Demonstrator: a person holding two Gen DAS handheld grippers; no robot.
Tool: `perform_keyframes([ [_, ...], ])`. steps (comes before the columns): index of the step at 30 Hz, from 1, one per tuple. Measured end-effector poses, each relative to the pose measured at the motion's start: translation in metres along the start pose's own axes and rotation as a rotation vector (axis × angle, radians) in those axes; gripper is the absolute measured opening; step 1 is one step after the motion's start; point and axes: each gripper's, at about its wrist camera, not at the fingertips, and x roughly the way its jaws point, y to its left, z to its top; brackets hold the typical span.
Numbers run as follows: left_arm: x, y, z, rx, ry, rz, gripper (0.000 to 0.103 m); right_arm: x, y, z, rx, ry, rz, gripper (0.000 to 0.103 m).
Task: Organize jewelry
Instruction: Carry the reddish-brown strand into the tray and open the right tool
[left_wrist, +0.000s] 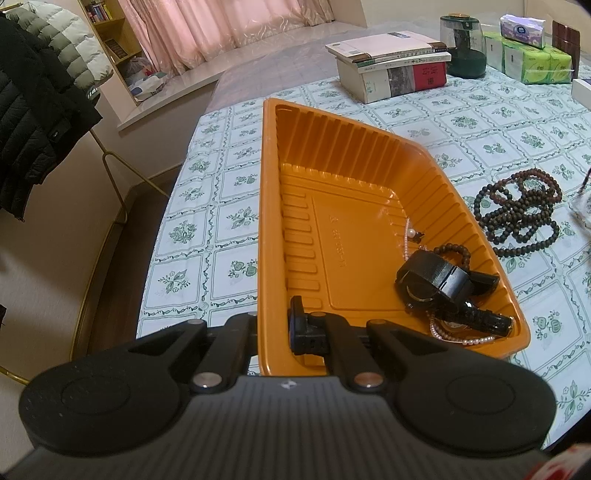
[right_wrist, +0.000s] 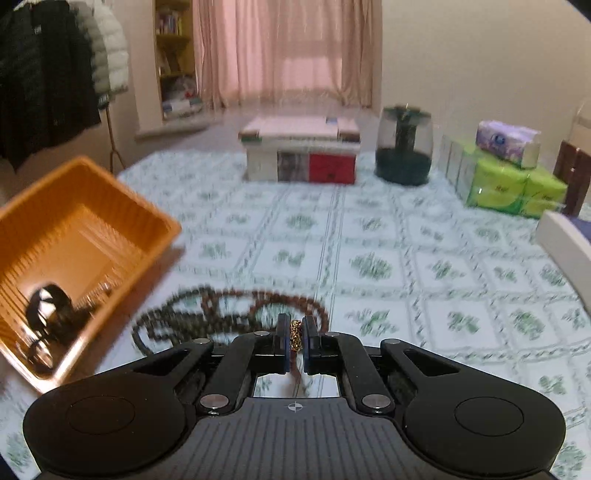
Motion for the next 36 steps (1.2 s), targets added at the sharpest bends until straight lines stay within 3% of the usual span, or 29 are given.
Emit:
perform_keyframes([
  [10, -0.002, 0.000, 0.000, 0.001, -0.004, -0.004, 0.003, -0.020, 0.013, 0.028, -0.027, -0.035, 0.069, 0.006],
  [23, -0.001, 0.000, -0.001, -0.002, -0.008, -0.010, 0.003, 0.013, 0.114, 0.060, -0.085, -0.003, 0.365, 0.006],
  [36, 0.001, 0.002, -0.001, -0.004, -0.015, -0.020, 0.003, 0.060, 0.163, 0.060, -0.131, 0.071, 0.417, 0.006],
])
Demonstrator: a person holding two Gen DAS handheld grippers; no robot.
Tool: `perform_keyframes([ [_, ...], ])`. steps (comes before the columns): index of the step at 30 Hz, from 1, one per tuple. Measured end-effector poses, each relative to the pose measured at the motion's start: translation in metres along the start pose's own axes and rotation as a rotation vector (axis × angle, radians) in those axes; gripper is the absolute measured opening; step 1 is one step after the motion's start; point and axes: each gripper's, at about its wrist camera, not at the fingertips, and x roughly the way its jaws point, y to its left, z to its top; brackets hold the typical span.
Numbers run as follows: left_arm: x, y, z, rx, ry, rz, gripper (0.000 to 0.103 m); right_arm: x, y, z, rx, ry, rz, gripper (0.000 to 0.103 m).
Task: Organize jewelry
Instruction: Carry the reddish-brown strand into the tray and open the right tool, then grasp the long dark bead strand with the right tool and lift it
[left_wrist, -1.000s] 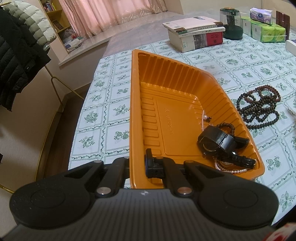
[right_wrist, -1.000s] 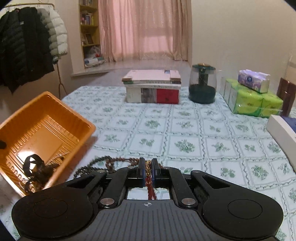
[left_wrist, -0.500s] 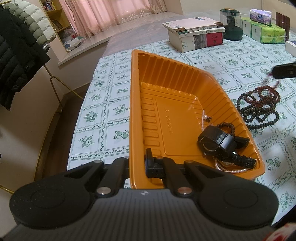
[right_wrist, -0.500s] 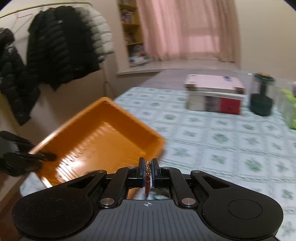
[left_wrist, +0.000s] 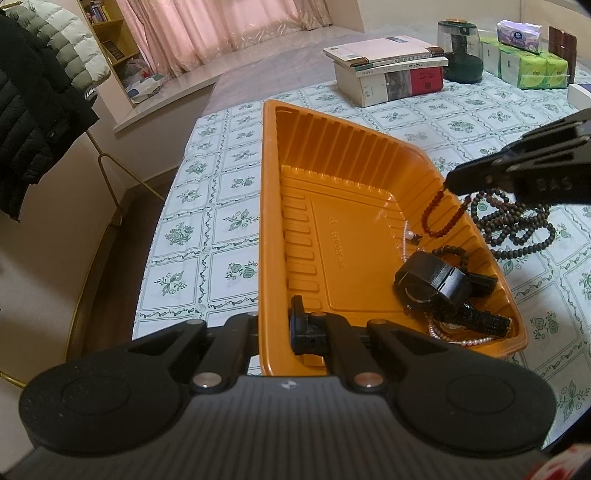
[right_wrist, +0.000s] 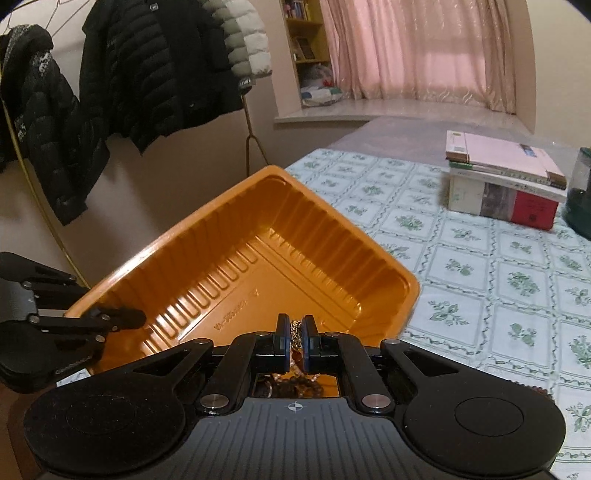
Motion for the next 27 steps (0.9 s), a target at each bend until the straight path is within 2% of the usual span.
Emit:
perform_keyframes([
  [10, 0.000, 0.000, 0.001, 0.001, -0.002, 0.001, 0.003, 0.008, 0.003, 0.003, -0.011, -0.009, 0.031, 0.009],
  [12, 0.000, 0.000, 0.001, 0.000, -0.003, 0.000, 0.003, 0.003, 0.001, 0.001, -0.006, -0.021, 0.012, 0.022],
  [13, 0.000, 0.000, 0.001, 0.000, -0.003, 0.000, 0.003, -0.001, -0.002, -0.001, 0.009, -0.027, 0.009, 0.036],
  [14, 0.000, 0.000, 0.001, 0.000, -0.003, 0.000, 0.003, -0.005, -0.006, -0.004, 0.030, -0.033, 0.007, 0.044],
  [18, 0.000, -0.001, 0.001, 0.001, -0.004, 0.000, 0.003, -0.024, -0.028, -0.026, 0.109, -0.036, -0.037, 0.045],
  [27, -0.001, -0.001, 0.001, -0.001, -0.007, -0.002, 0.003, -0.069, -0.086, -0.096, 0.295, 0.032, -0.197, 0.045],
])
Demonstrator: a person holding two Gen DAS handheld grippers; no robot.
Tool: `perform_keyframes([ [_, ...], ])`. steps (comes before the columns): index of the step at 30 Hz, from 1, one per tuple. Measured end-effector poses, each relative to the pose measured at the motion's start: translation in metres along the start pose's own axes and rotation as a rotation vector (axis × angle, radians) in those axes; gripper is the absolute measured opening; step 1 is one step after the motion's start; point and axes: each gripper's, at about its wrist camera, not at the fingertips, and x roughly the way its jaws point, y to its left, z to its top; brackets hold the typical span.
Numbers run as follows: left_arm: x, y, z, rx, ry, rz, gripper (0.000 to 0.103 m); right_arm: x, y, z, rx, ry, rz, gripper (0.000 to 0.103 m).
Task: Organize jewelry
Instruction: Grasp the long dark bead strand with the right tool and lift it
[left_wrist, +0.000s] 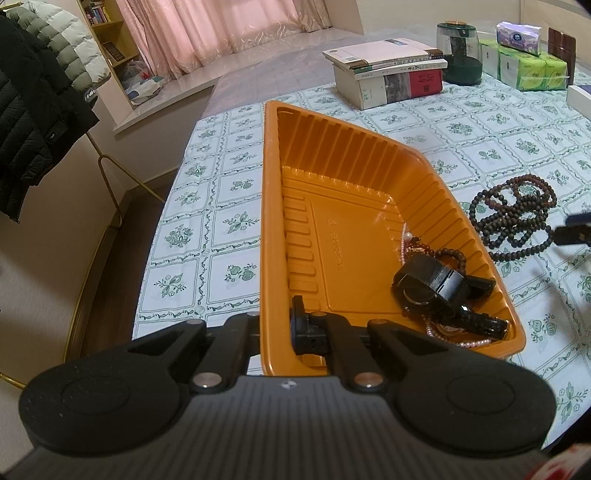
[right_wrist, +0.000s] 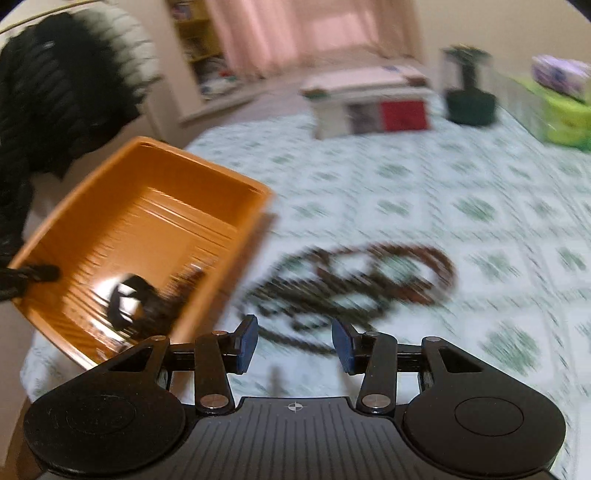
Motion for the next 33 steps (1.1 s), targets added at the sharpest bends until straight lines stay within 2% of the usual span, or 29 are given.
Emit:
perform_keyframes([
  [5, -0.001, -0.001, -0.001, 0.005, -0.002, 0.003, 0.004, -0.010, -0.025, -0.011, 0.034, -0.001, -0.071, 0.045],
  [13, -0.002, 0.000, -0.002, 0.000, 0.005, 0.005, 0.004, 0.004, -0.025, -0.006, -0.029, 0.002, -0.078, 0.044],
  [15, -0.002, 0.000, -0.003, -0.002, 0.008, 0.005, 0.004, 0.015, -0.022, -0.002, -0.052, 0.015, -0.082, 0.041],
  [17, -0.002, 0.000, -0.003, -0.006, 0.006, 0.004, 0.004, 0.025, -0.020, 0.000, -0.075, 0.031, -0.090, 0.031],
  [22, -0.003, 0.000, -0.004, -0.006, 0.004, 0.008, 0.004, 0.046, -0.015, 0.000, -0.135, 0.077, -0.161, 0.022],
  [24, -0.003, 0.000, -0.004, -0.006, 0.007, 0.008, 0.004, 0.048, -0.010, -0.002, -0.190, 0.081, -0.179, 0.015],
  [25, -0.002, 0.000, -0.004, -0.006, 0.008, 0.008, 0.004, 0.048, -0.007, -0.003, -0.217, 0.089, -0.178, 0.007],
  [29, -0.002, 0.001, -0.004, -0.007, 0.010, 0.008, 0.003, 0.041, -0.004, -0.006, -0.275, 0.120, -0.182, 0.007],
  [33, -0.002, 0.001, -0.004, -0.001, 0.011, 0.008, 0.003, 0.014, -0.001, -0.001, -0.335, 0.097, -0.190, 0.006],
])
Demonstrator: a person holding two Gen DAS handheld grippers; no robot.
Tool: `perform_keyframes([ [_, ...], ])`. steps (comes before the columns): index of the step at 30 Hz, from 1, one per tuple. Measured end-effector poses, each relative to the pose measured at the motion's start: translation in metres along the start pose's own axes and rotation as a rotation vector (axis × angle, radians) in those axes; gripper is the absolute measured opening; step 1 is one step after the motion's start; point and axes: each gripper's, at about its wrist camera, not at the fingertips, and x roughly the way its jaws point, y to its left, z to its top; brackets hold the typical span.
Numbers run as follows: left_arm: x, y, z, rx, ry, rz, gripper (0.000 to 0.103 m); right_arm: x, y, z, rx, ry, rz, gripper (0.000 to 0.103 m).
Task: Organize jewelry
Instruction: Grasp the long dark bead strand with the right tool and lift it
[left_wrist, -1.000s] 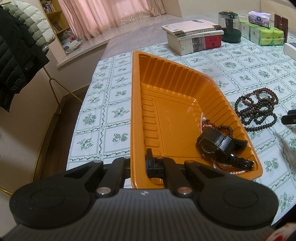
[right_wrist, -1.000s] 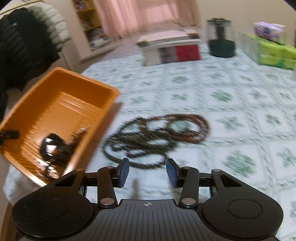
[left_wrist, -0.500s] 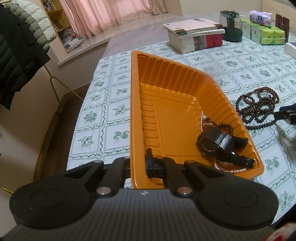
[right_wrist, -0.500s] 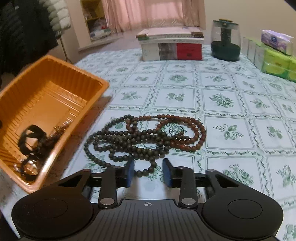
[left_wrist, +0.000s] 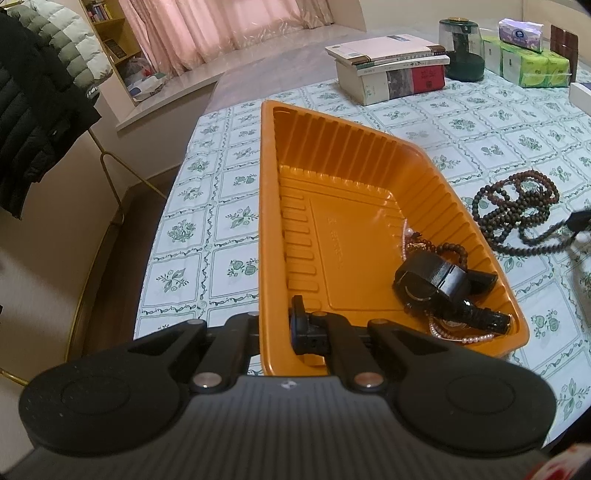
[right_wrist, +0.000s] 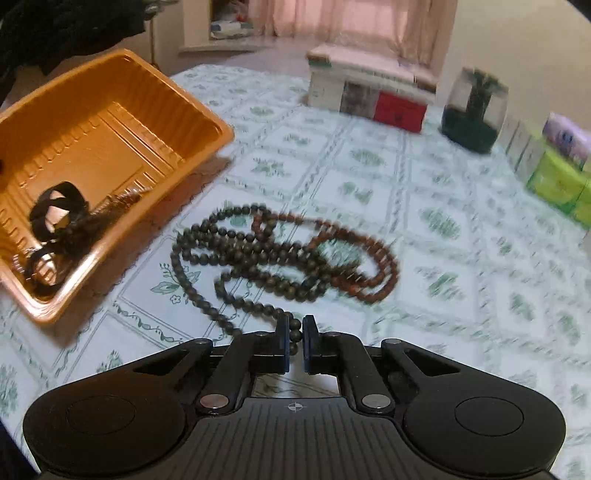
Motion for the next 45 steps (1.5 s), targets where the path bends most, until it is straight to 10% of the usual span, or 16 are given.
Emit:
perform_keyframes([
  [21, -0.003, -0.004, 0.002, 0.011, -0.009, 0.001, 0.004, -0.174, -0.008, 0.099, -0.398, -0.385, -0.259, 0.006],
  [45, -0.004, -0.004, 0.002, 0.007, -0.009, -0.002, 0.004, -0.233, 0.047, 0.202, -0.640, -0.627, -0.223, 0.006],
])
